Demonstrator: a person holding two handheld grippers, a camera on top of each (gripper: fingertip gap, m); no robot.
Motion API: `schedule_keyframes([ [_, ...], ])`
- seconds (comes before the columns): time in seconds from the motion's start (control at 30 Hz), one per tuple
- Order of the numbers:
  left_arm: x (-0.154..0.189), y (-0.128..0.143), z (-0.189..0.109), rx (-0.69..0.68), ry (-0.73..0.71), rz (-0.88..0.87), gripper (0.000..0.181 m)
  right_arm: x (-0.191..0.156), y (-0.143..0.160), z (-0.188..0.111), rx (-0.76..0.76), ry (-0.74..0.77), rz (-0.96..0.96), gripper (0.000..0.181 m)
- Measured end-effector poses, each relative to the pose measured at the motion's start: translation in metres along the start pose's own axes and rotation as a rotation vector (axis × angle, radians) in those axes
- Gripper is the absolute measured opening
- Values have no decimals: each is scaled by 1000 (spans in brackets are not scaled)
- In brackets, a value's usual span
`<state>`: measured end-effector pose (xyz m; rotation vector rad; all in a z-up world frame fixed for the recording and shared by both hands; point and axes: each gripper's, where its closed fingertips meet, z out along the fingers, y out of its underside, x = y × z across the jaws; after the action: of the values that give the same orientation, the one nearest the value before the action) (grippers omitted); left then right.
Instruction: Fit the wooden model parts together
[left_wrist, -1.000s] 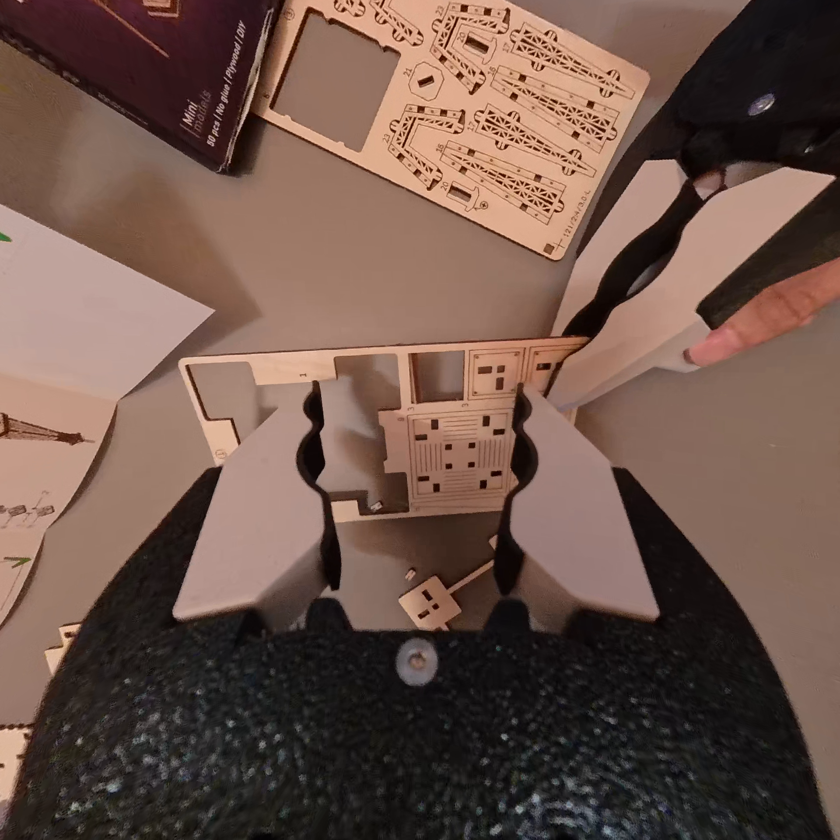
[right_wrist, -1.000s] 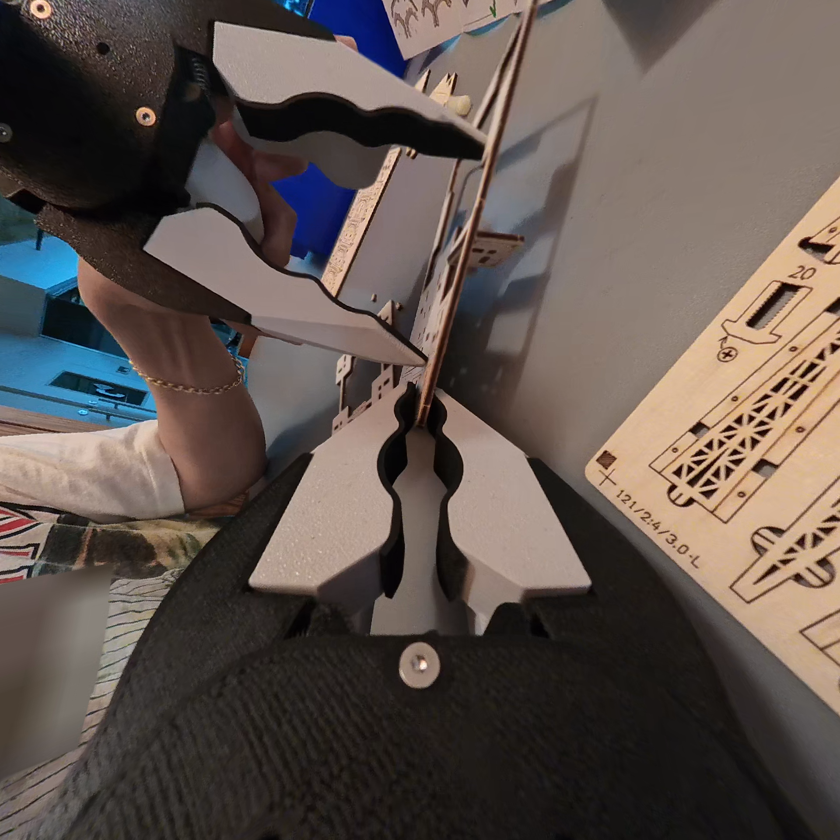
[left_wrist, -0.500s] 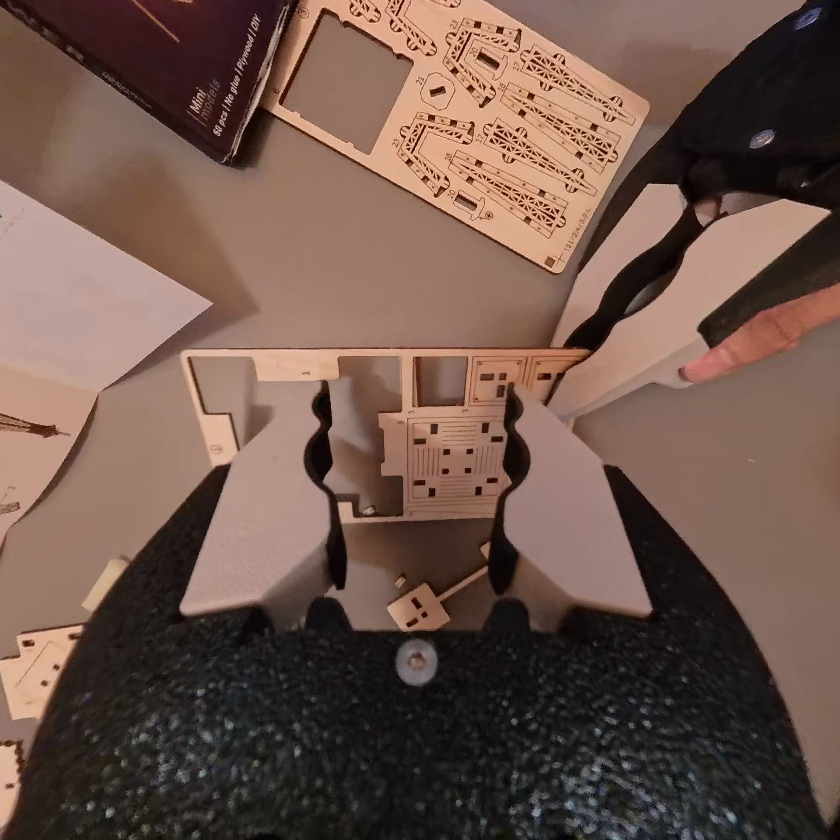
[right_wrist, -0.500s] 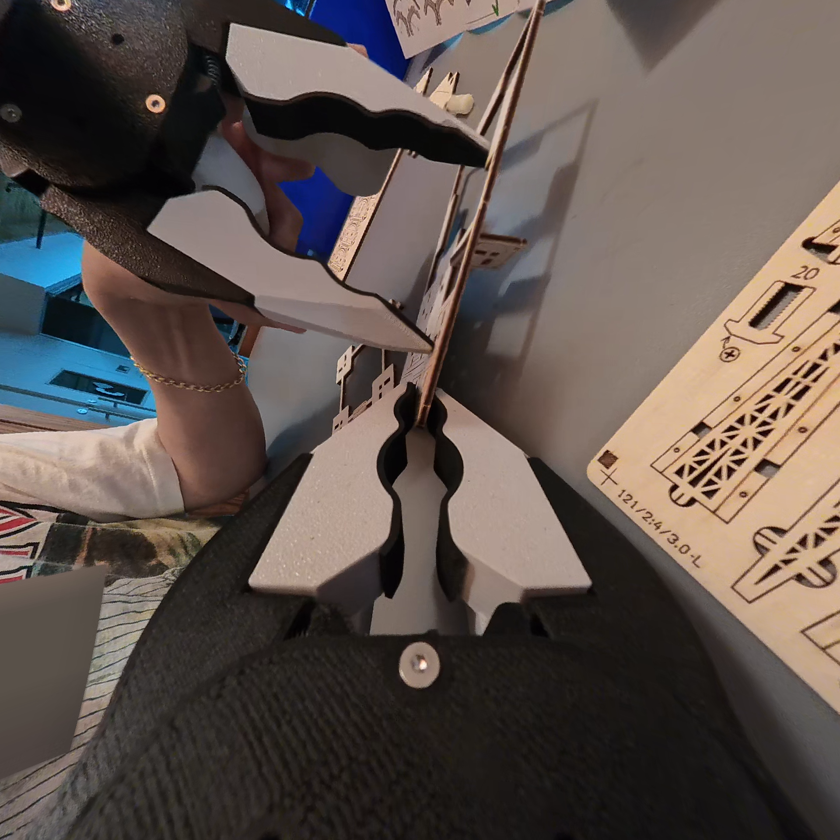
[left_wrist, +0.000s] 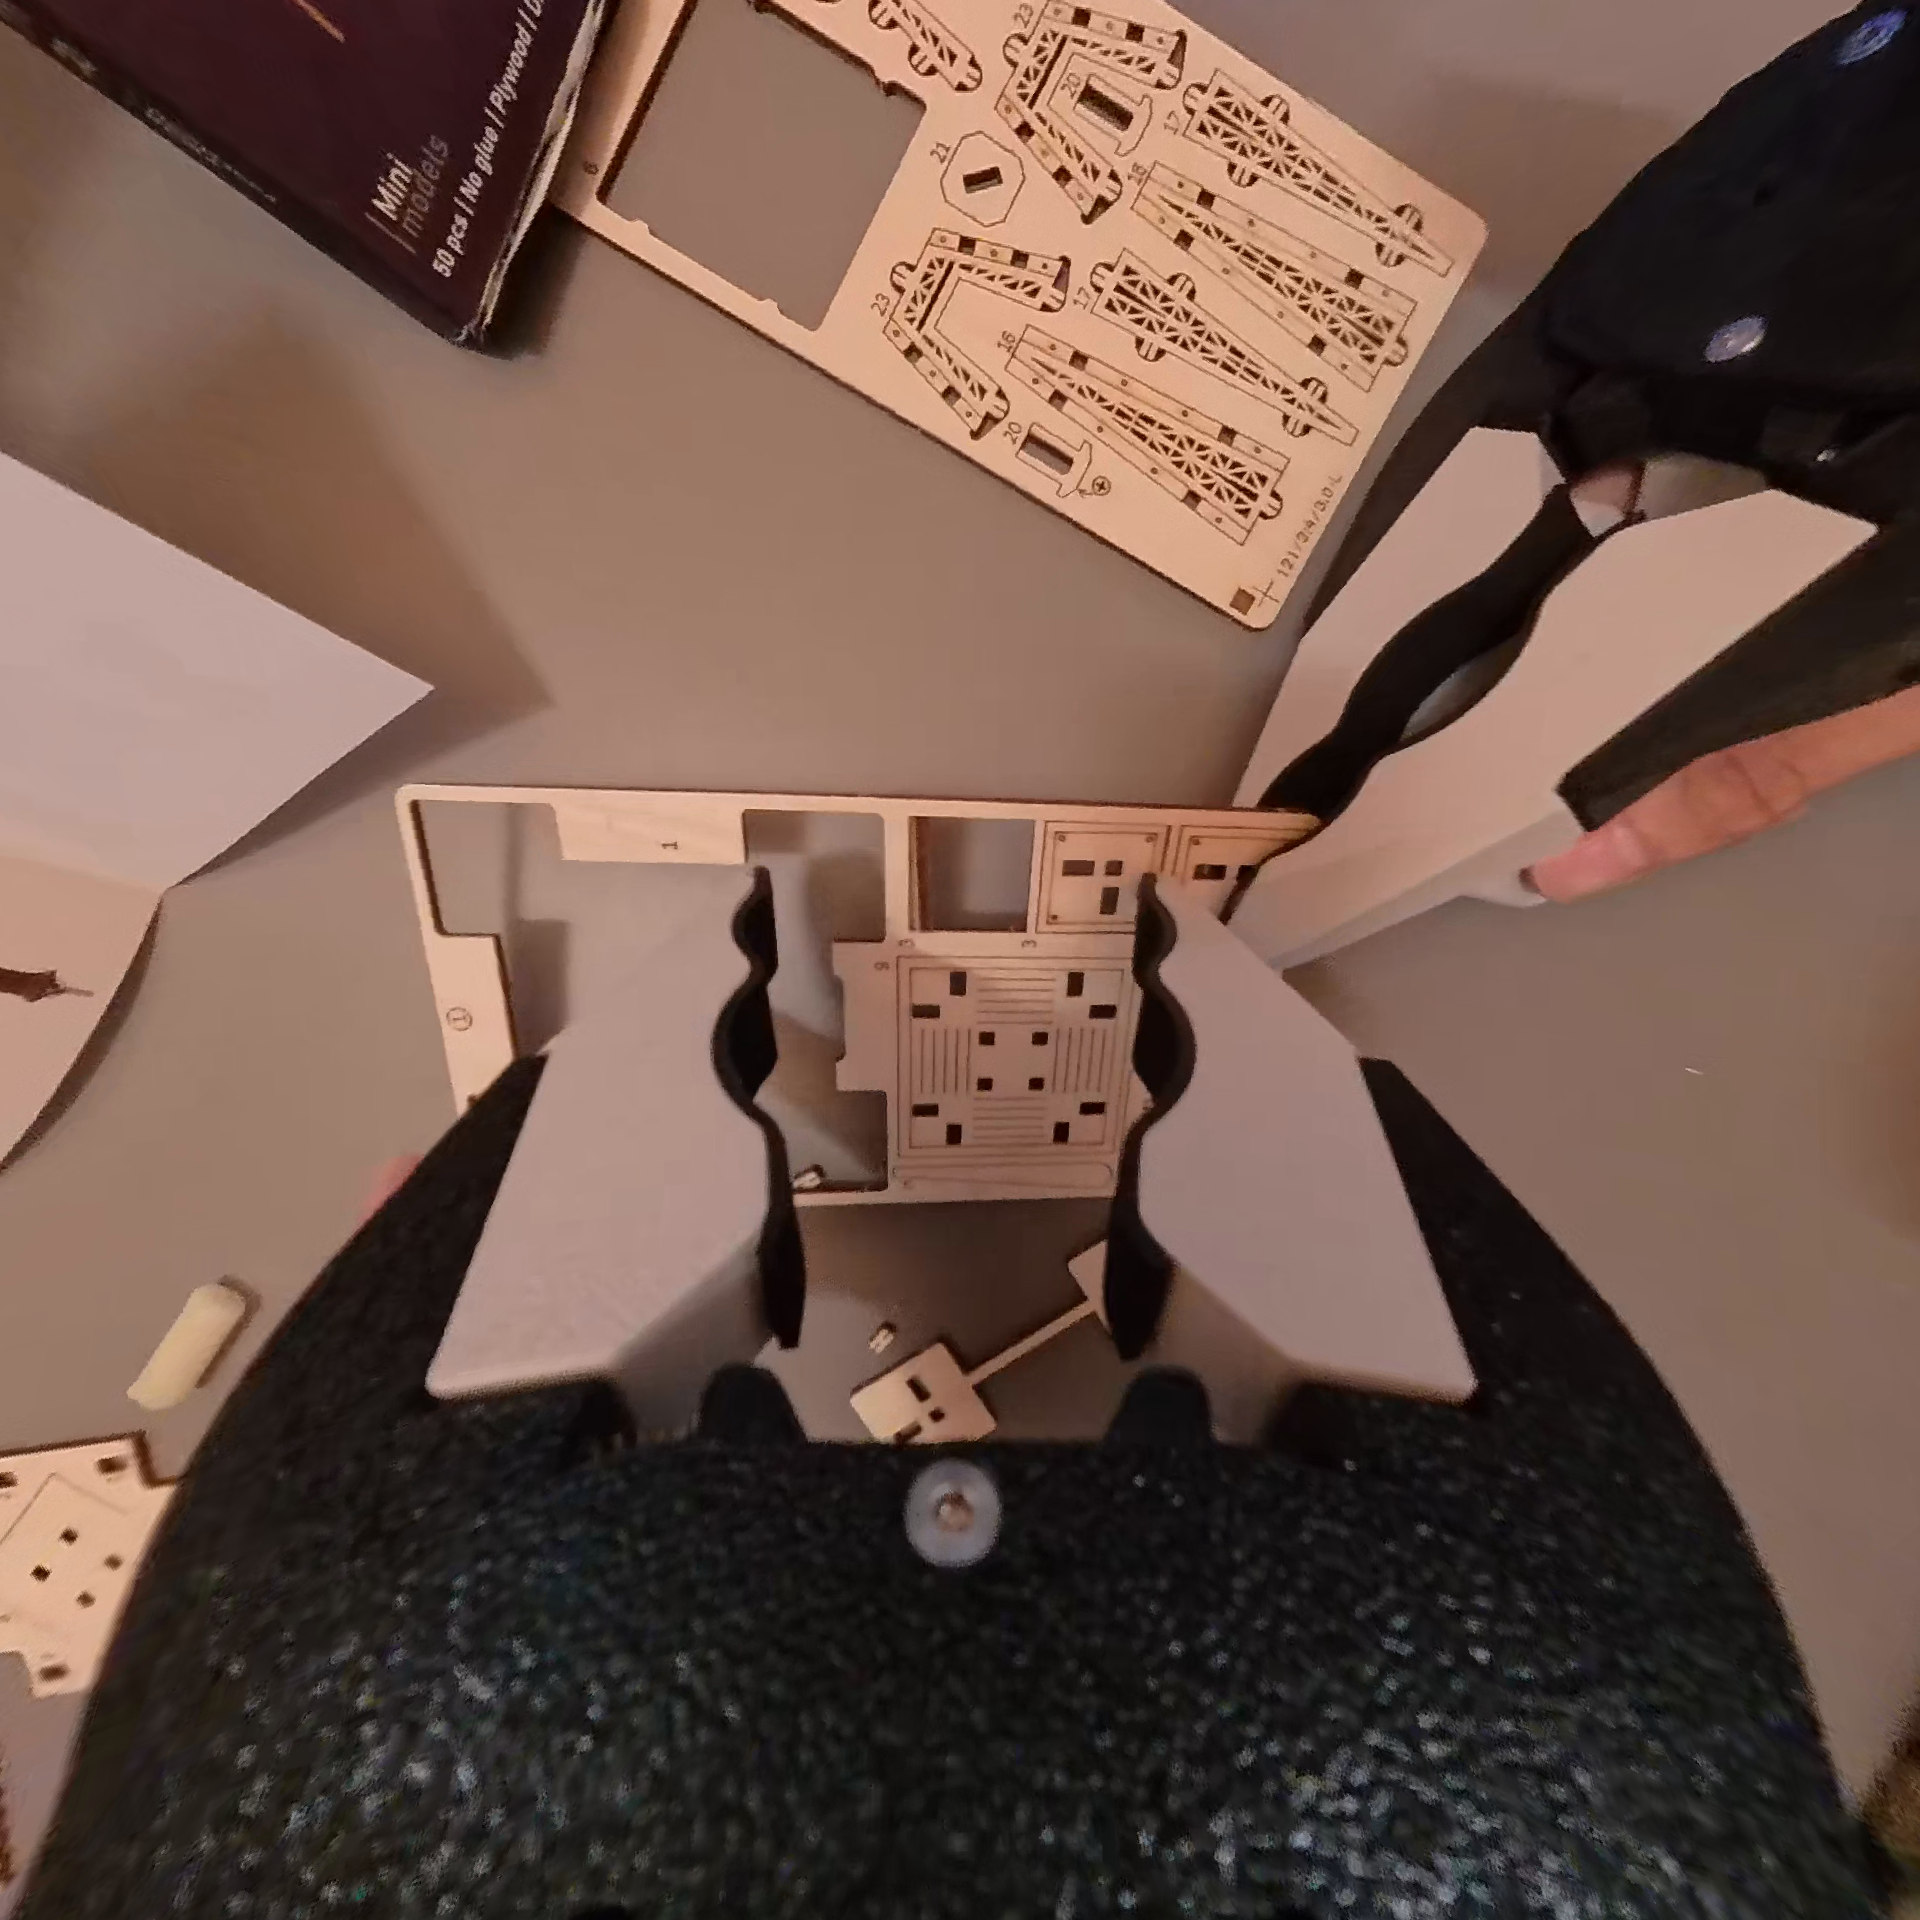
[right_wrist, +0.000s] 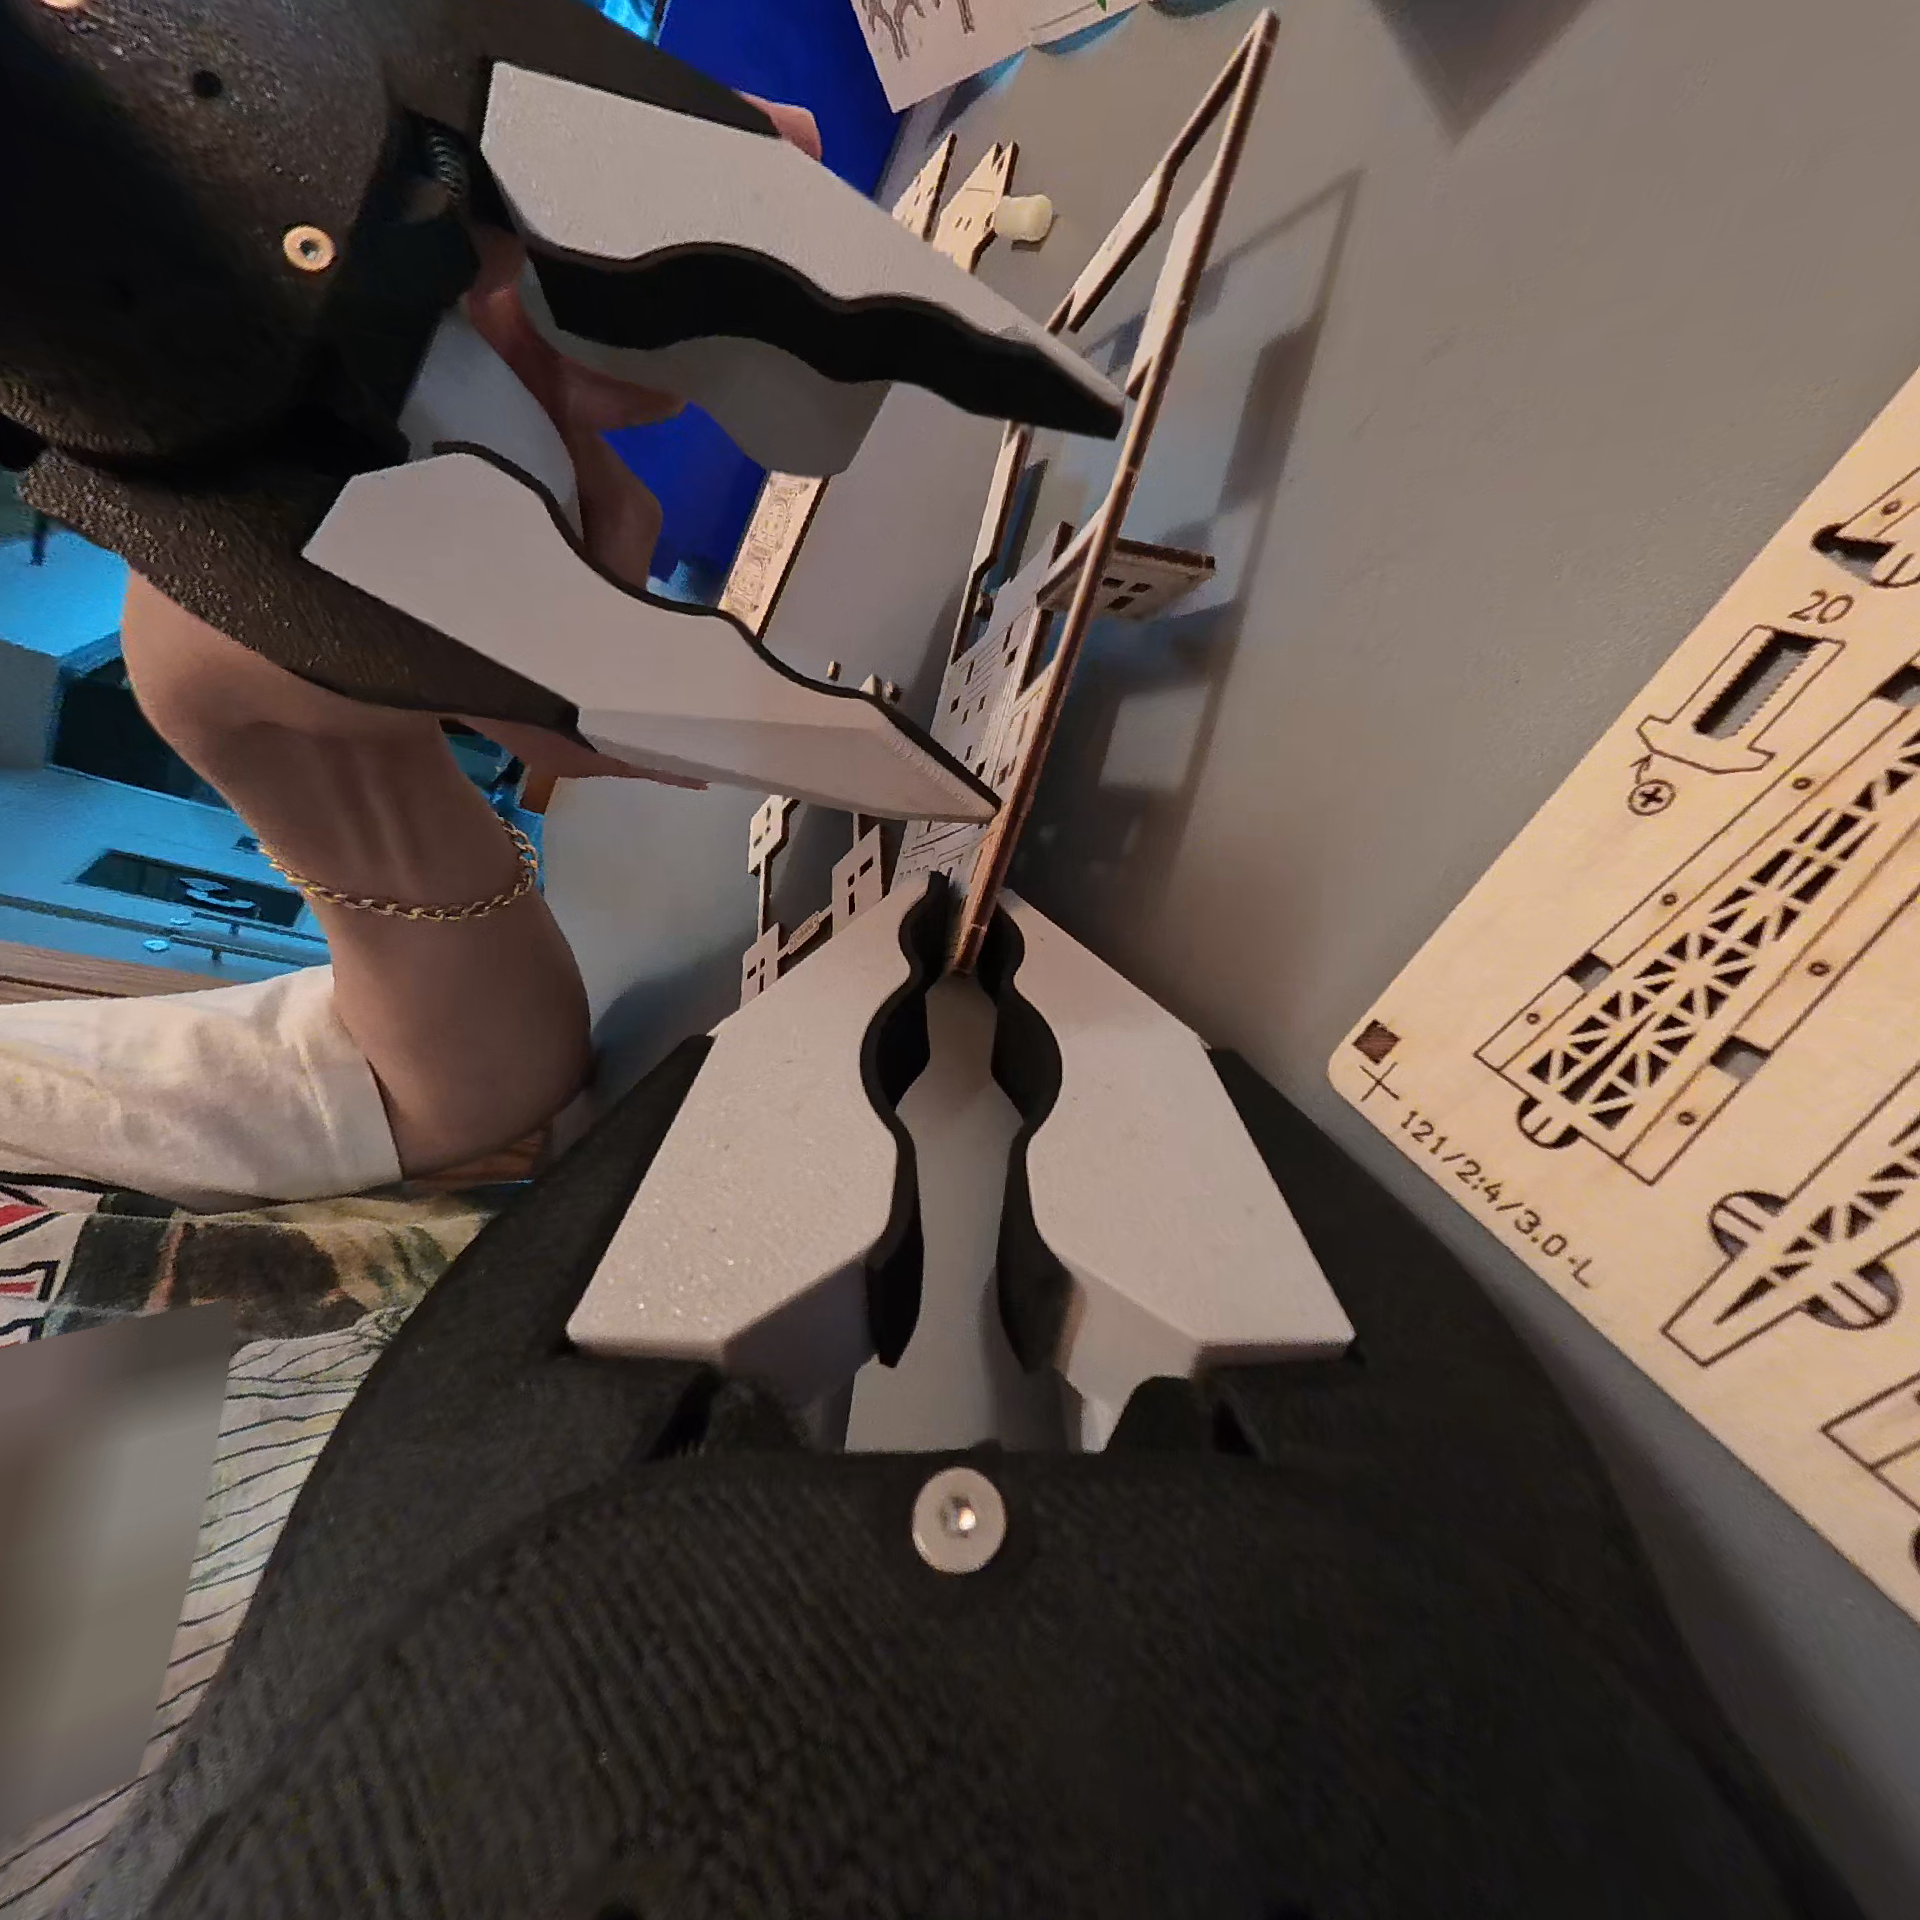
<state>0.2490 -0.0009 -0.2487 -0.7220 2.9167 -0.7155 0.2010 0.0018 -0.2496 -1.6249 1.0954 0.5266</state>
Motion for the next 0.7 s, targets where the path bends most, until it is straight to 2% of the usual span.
schedule_keyframes([
  [0.1, -4, 1, 4, 11, 27, -46, 63, 1, 0, 0, 2, 1, 7, 4],
  [0.13, -10, 8, 14, -24, -18, -35, 57, -7, -1, 2, 10, -42, -15, 3],
  [0.17, -11, 3, 22, 3, -72, 10, 60, -3, 3, 5, -21, -8, -17, 5],
  [0.2, -5, 4, 21, -36, -91, 41, 45, -6, 1, 6, -8, -19, -24, 3],
  [0.23, -5, 10, 14, -110, -143, 88, 50, -11, 3, 6, -19, -56, -24, 3],
  [0.27, -10, 4, 5, -94, -207, 134, 55, -10, 2, 5, -10, -53, -18, 3],
  [0.3, -8, -6, 0, -35, -200, 124, 60, -7, -1, 4, 11, -39, -10, 3],
  [0.43, -8, -8, -12, 10, -105, 23, 79, -7, -4, 2, 33, -46, -4, 2],
  [0.6, 9, -1, -32, 50, 65, 6, 78, -12, -1, 2, 12, -82, -8, 2],
  [0.7, 16, 13, -40, 21, 173, 19, 80, -14, 1, 2, 7, -89, -18, 1],
])
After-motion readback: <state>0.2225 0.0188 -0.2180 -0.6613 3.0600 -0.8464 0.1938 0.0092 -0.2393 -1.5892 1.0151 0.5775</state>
